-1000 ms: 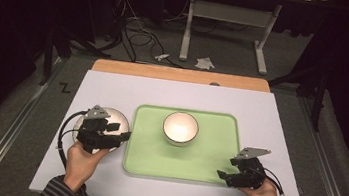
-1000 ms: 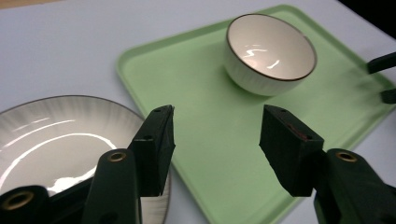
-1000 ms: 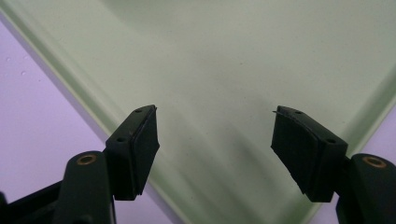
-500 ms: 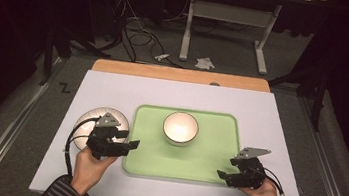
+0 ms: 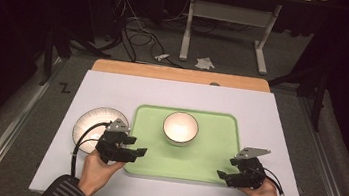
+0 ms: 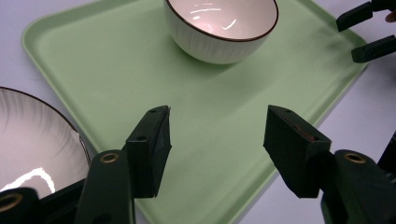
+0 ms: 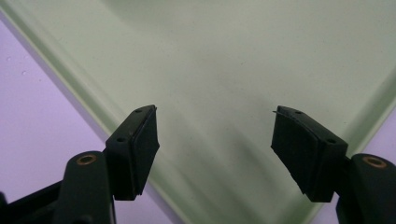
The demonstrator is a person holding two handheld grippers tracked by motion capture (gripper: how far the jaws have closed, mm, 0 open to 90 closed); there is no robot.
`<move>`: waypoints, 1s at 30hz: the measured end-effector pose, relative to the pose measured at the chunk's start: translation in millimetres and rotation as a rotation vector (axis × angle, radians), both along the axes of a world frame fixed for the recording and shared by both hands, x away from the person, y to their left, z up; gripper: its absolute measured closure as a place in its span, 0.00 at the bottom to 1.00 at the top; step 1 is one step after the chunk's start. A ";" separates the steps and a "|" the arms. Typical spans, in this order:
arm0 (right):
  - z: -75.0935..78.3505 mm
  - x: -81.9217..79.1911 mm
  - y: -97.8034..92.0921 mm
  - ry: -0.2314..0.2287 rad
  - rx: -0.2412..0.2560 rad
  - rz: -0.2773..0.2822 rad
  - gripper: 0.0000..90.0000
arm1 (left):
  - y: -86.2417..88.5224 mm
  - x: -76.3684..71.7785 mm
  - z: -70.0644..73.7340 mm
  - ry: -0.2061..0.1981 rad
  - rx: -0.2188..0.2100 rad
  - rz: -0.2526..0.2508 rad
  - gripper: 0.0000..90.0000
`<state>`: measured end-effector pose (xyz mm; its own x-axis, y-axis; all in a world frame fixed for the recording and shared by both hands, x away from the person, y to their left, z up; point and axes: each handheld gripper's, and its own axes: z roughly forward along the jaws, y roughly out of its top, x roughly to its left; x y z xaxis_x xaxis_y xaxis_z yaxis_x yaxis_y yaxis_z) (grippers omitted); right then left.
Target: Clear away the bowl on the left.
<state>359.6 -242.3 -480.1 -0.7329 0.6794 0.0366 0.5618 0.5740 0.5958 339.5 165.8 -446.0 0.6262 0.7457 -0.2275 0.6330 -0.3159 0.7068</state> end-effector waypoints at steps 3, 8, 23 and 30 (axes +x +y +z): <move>-0.3 0.3 -0.4 0.004 0.004 0.000 0.37 | -1.8 1.4 -1.3 -0.001 0.005 -0.005 0.46; 0.2 -0.1 -0.2 0.001 0.000 -0.001 0.37 | -6.3 2.3 -4.0 0.010 0.000 -0.016 0.45; 0.2 0.0 -0.8 0.003 0.003 -0.005 0.37 | -15.1 8.8 -14.5 0.063 0.002 -0.037 0.44; 0.0 0.2 -0.4 0.005 -0.001 -0.005 0.37 | -13.6 10.4 -16.7 0.070 -0.006 -0.031 0.44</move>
<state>359.9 -242.7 -480.1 -0.7295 0.6828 0.0397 0.5676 0.5720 0.5921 349.9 152.2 -462.6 0.6314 0.7247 -0.2759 0.6710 -0.3321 0.6630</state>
